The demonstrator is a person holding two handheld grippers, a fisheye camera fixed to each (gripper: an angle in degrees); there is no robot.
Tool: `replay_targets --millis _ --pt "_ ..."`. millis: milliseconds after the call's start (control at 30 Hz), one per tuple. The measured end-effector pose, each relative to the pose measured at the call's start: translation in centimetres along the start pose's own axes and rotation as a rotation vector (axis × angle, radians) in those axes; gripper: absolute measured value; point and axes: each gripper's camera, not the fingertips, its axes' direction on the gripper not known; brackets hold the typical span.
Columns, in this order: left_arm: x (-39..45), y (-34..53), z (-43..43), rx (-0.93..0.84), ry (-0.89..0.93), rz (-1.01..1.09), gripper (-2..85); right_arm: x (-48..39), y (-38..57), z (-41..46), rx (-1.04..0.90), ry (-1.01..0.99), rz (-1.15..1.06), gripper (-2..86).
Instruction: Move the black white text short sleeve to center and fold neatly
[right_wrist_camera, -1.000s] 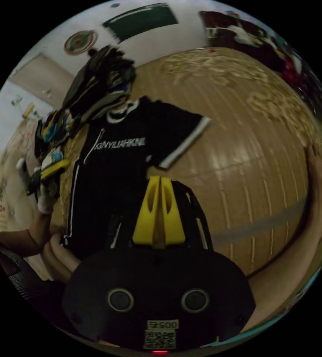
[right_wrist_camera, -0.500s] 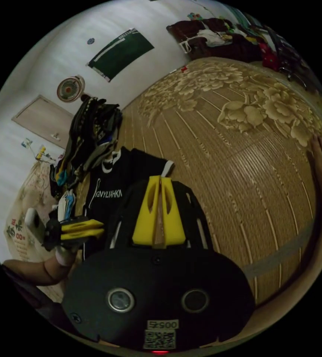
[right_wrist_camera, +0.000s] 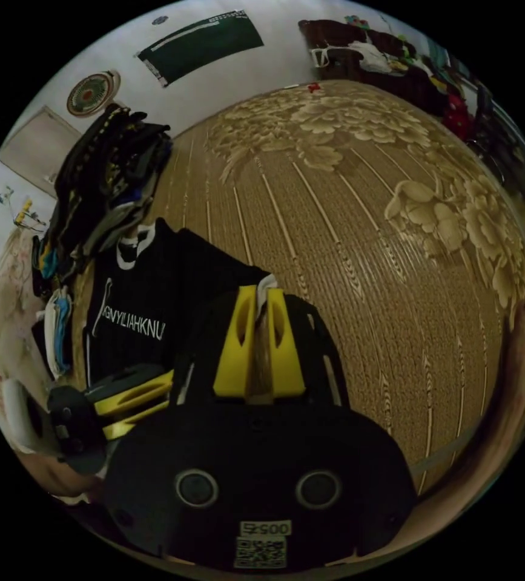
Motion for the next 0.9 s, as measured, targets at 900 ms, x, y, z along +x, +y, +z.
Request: replay_targets --millis 900 --pt "-19.7 20.7 -8.3 0.265 -0.118 -0.401 -0.3 -1.1 3.2 0.4 0.044 -0.351 -0.145 -0.8"
